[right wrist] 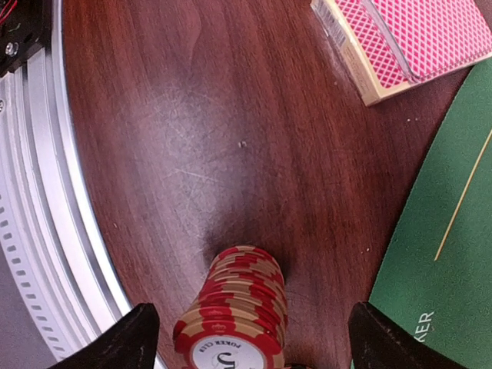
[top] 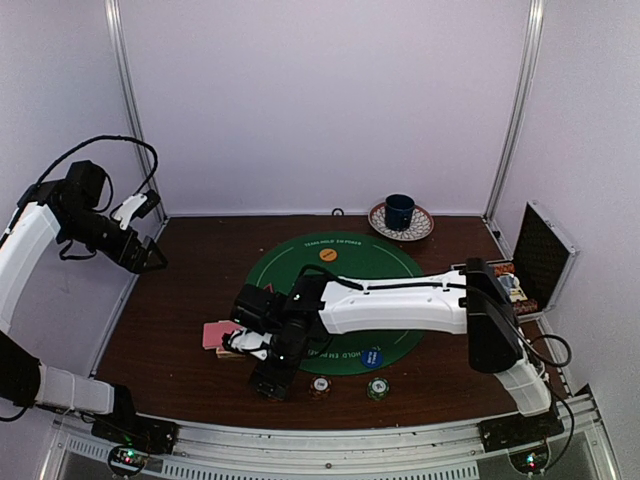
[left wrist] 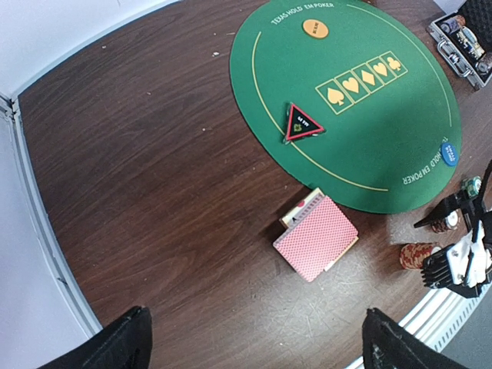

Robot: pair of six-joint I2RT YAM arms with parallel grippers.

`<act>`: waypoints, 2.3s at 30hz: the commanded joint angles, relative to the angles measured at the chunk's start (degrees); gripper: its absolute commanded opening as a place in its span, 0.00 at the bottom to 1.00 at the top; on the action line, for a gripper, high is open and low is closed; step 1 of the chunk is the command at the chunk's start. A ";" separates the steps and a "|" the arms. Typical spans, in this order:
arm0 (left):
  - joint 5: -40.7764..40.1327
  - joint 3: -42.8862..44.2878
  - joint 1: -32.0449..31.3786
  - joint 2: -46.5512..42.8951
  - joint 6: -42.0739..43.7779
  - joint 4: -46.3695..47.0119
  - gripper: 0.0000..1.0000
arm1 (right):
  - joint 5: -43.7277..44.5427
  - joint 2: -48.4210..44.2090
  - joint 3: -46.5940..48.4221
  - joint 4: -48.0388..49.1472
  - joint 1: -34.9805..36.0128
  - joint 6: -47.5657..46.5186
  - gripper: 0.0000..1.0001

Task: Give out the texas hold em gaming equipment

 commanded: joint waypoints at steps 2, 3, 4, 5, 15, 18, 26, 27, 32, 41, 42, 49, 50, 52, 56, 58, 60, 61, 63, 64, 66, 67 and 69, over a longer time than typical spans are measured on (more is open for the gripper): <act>0.51 0.50 0.35 -0.98 0.84 -0.20 0.98 | -0.17 0.07 0.43 0.29 0.61 0.03 0.84; 0.51 0.51 0.35 -0.94 0.77 -0.23 0.98 | -0.18 -0.05 0.32 0.59 0.63 0.12 0.81; 0.56 0.44 0.39 -1.00 0.75 -0.24 0.98 | -0.16 -0.30 0.10 0.84 0.68 0.19 0.78; 0.52 0.42 0.37 -1.01 0.75 -0.26 0.98 | -0.20 -0.43 -0.23 1.24 0.71 0.26 0.75; -0.25 0.58 0.38 -1.53 1.01 -0.43 0.97 | -0.17 -0.25 -0.86 1.58 0.76 0.48 0.68; -0.30 0.55 0.39 -1.62 1.01 -0.57 0.98 | -0.20 -0.15 -0.93 1.47 0.69 0.48 0.67; -0.28 0.77 0.35 -1.70 1.10 -0.53 0.97 | -0.49 0.20 -1.00 1.26 0.69 0.52 0.54; -0.28 0.77 0.32 -1.70 1.11 -0.55 0.98 | -0.49 0.09 -1.21 1.51 0.73 0.56 0.50; -0.41 0.86 0.39 -1.71 1.23 -0.57 0.98 | -0.73 -0.78 -1.47 2.10 0.66 0.66 0.35; -0.83 1.27 0.38 -1.72 1.45 -0.68 0.98 | -1.40 -3.02 -0.91 1.80 -0.37 1.54 0.00; -0.74 1.32 0.38 -1.74 1.45 -0.68 0.97 | -1.20 -3.46 -0.80 1.63 -0.61 1.54 0.00; -1.00 1.60 0.38 -1.52 1.45 -0.81 0.98 | -0.03 -6.71 1.92 0.00 -3.96 1.51 0.00; -0.98 1.64 0.37 -1.50 1.45 -0.78 0.98 | 0.30 -7.00 2.17 0.00 -4.76 1.64 0.00; -1.14 1.80 0.37 -1.39 1.41 -0.91 0.97 | 1.44 -7.46 2.58 0.03 -7.32 1.96 0.00; -1.13 1.83 0.39 -1.49 1.66 -1.27 0.98 | 5.37 -6.74 3.22 0.88 -13.26 2.92 0.00; -1.08 1.67 0.34 -1.53 1.75 -1.28 0.98 | 7.07 -5.65 3.69 1.98 -16.92 3.64 0.00; -1.04 1.57 0.37 -1.39 1.88 -1.26 0.98 | 8.48 -3.81 4.89 3.00 -20.63 4.37 0.00; -0.92 1.56 0.37 -1.35 1.89 -1.26 0.98 | 9.01 -2.71 5.87 3.52 -22.64 4.84 0.00; -0.83 1.56 0.34 -1.11 1.95 -1.27 0.98 | 10.48 -0.27 8.45 4.75 -25.90 5.32 0.00; -0.78 1.48 0.33 -1.10 2.04 -1.27 0.97 | 10.95 1.03 9.67 5.38 -27.48 5.44 0.00; -0.65 1.39 0.35 -1.01 2.19 -1.27 0.98 | 11.71 3.60 12.22 6.45 -30.31 5.60 0.00; -0.60 1.31 0.32 -0.98 2.29 -1.23 0.98 | 11.74 5.17 13.92 6.64 -32.02 5.80 0.00; -0.57 1.13 0.39 -0.72 2.44 -1.27 0.98 | 11.75 8.21 17.30 6.80 -34.37 6.36 0.00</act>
